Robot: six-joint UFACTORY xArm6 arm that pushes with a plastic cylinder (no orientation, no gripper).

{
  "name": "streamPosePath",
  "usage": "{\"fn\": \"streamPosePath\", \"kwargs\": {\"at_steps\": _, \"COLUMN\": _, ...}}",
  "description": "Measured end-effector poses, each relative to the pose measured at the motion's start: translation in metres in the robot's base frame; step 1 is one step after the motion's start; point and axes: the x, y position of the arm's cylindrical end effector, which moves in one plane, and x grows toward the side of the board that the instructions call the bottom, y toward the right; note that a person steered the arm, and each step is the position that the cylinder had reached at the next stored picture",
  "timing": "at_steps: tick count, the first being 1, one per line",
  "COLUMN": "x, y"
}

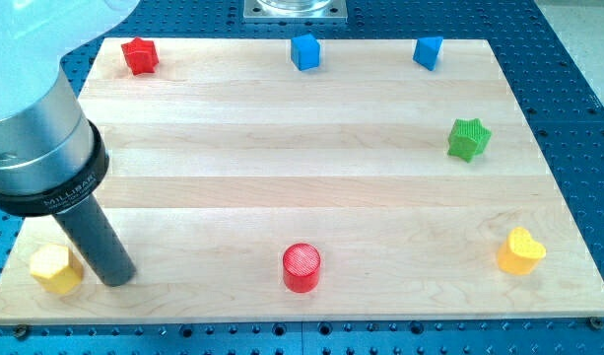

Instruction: Push the yellow heart close to the red circle

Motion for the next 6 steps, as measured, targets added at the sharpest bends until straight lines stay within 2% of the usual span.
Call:
{"fn": "streamPosePath", "kwargs": {"at_steps": 4, "x": -0.001, "y": -0.003}}
{"fn": "streamPosePath", "kwargs": {"at_steps": 5, "x": -0.037, "y": 0.007}}
{"fn": "streamPosePath", "kwargs": {"at_steps": 6, "x": -0.053, "y": 0.091}}
